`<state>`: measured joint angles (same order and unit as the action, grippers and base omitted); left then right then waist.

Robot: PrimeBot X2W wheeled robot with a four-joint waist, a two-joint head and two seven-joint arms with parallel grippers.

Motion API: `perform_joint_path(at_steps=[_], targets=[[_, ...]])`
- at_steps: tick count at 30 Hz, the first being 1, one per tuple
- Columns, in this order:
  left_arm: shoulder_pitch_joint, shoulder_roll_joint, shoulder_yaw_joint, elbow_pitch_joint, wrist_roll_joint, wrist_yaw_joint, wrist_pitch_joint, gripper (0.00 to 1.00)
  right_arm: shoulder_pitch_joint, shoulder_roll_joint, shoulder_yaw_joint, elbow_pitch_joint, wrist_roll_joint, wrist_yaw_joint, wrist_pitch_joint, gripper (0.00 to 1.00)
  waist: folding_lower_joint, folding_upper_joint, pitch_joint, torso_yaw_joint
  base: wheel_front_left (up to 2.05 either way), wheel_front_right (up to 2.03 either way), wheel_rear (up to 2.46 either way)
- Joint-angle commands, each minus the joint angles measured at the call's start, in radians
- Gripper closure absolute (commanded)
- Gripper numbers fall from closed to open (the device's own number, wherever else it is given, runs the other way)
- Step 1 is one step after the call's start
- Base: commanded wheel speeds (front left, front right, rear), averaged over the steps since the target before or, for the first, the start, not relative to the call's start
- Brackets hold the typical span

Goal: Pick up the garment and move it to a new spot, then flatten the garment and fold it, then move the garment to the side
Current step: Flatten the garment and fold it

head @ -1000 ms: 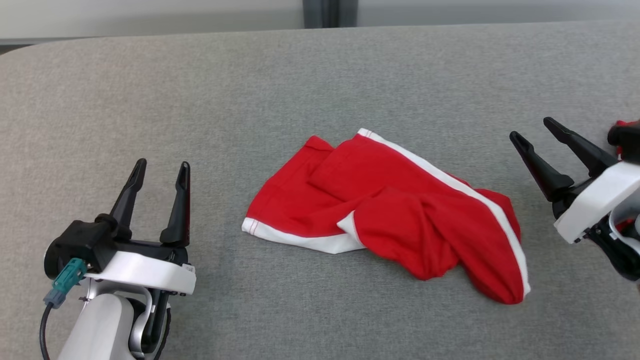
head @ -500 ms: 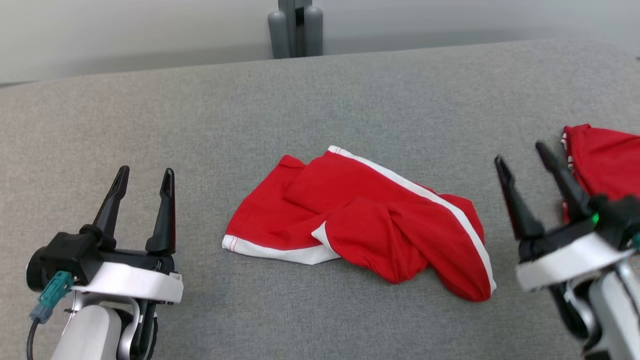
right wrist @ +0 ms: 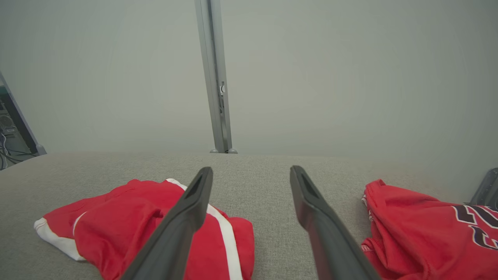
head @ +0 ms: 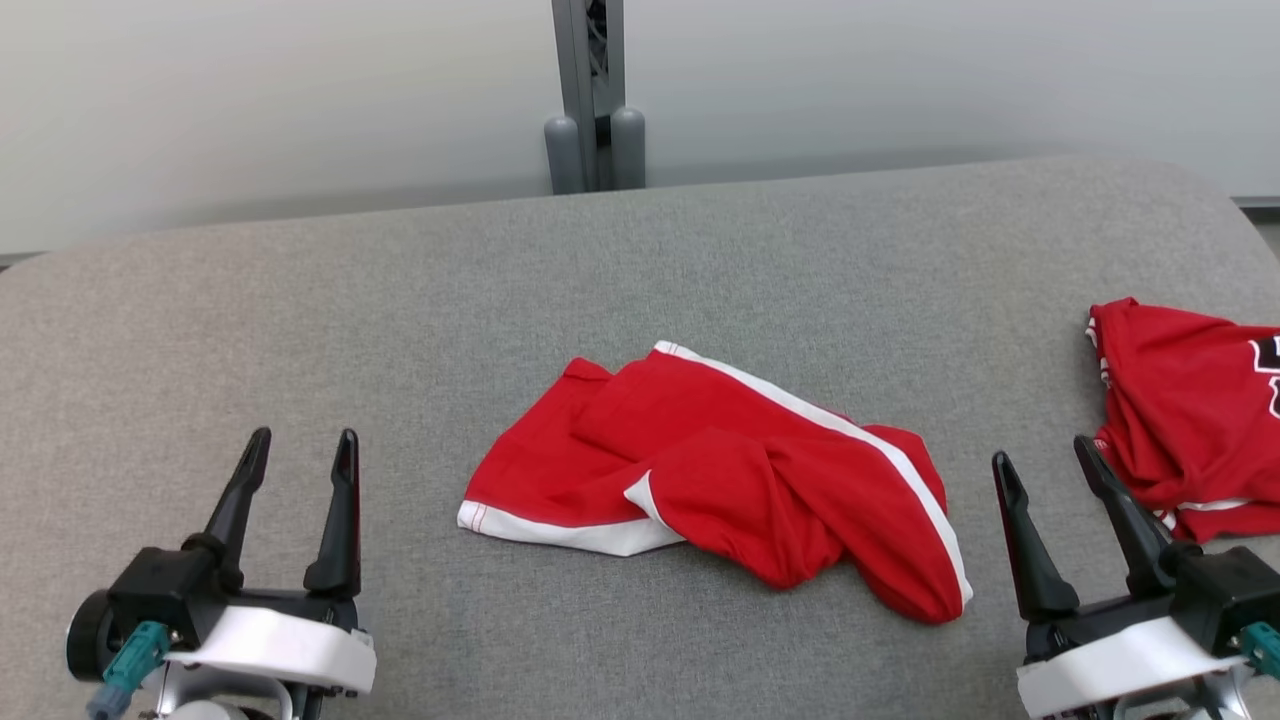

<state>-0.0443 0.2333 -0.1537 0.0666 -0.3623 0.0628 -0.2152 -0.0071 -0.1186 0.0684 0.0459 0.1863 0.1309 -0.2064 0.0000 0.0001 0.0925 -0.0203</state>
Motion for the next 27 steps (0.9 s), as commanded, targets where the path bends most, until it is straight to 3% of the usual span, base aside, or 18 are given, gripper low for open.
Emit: perform_joint_path(at_steps=[1,22,27], targets=[[0.013,0.0,-0.001,-0.008,-0.004,0.01,0.003,0.0,0.019,0.004,-0.008,-0.006,-0.003,0.0,0.007,0.0,0.0,-0.0001,-0.015,0.003,0.0,0.0,0.0],[0.081,0.004,-0.025,-0.053,-0.015,0.036,0.048,0.0,0.083,0.039,-0.031,-0.05,0.0,0.0,0.06,0.0,0.0,-0.0001,-0.055,0.012,0.0,0.0,0.0],[0.06,0.001,-0.035,-0.057,-0.014,0.034,0.05,0.0,0.051,0.017,0.009,-0.054,-0.004,0.0,0.077,0.0,0.0,-0.0001,-0.041,0.021,0.0,0.0,0.0]])
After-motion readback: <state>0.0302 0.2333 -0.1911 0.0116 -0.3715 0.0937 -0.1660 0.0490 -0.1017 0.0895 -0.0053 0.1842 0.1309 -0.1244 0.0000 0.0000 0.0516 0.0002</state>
